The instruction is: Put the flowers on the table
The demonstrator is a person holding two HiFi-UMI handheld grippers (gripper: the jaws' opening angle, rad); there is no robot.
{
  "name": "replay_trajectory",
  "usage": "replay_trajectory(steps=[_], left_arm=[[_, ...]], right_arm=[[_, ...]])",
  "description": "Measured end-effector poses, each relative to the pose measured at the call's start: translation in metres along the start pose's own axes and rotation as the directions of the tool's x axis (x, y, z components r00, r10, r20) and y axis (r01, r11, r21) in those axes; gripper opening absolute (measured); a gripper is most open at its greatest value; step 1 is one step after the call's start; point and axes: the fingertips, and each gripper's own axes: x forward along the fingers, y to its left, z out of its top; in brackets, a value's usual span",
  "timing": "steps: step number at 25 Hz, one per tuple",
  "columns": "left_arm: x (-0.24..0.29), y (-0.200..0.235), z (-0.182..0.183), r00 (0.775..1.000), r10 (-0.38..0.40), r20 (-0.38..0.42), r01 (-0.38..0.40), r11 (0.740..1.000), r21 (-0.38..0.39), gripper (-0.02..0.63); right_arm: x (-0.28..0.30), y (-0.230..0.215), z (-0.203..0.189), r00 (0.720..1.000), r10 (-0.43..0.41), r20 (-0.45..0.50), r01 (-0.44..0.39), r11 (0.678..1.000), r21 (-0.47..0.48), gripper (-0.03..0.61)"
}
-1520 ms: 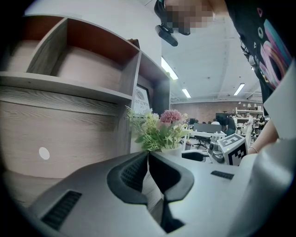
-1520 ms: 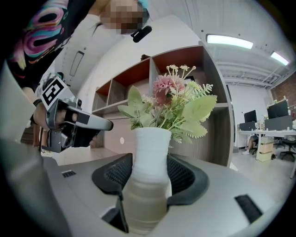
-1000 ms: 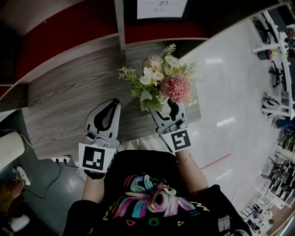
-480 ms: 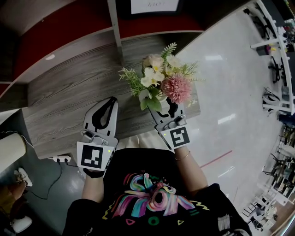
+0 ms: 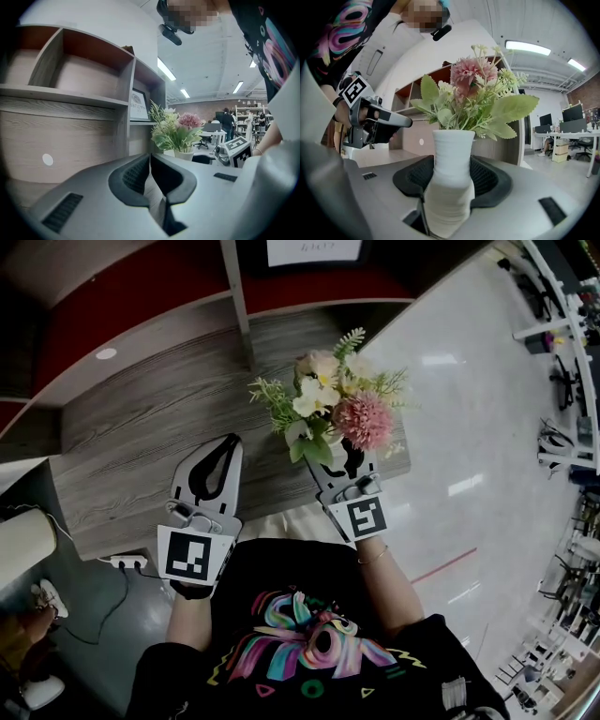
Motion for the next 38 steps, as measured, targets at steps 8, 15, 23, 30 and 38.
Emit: replay_trajectory(steps=[8, 15, 23, 30, 38], left_arm=[[-0.002, 0.0, 0.005, 1.0, -0.011, 0.003, 0.011, 1.0, 0.021, 0.031], [-0.008, -0.008, 0.006, 1.0, -0.017, 0.004, 0.017, 0.999, 0.029, 0.031], [-0.013, -0.014, 0.004, 1.0, -0.021, 0.008, 0.021, 0.999, 0.03, 0.031], [-0.018, -0.017, 0.011, 1.0, -0.019, 0.023, 0.018, 0.999, 0.031, 0.031], [-0.016, -0.018, 0.023, 0.999, -0.026, 0.039, 0.025, 0.999, 0.037, 0.031]], right_arm=[[0.0, 0.0, -0.004, 1.0, -0.025, -0.001, 0.025, 1.0, 0.008, 0.256], [-0.011, 0.001, -0.007, 0.999, -0.031, -0.009, 0.031, 1.0, 0.001, 0.255], [-0.023, 0.004, -0.009, 0.999, -0.022, -0.027, 0.022, 1.0, 0.008, 0.255], [-0.031, 0.006, 0.003, 0.999, -0.005, -0.041, 0.005, 1.0, 0.007, 0.261], [-0.044, 0.008, 0.013, 0.996, 0.016, -0.083, -0.014, 1.0, 0.021, 0.247]])
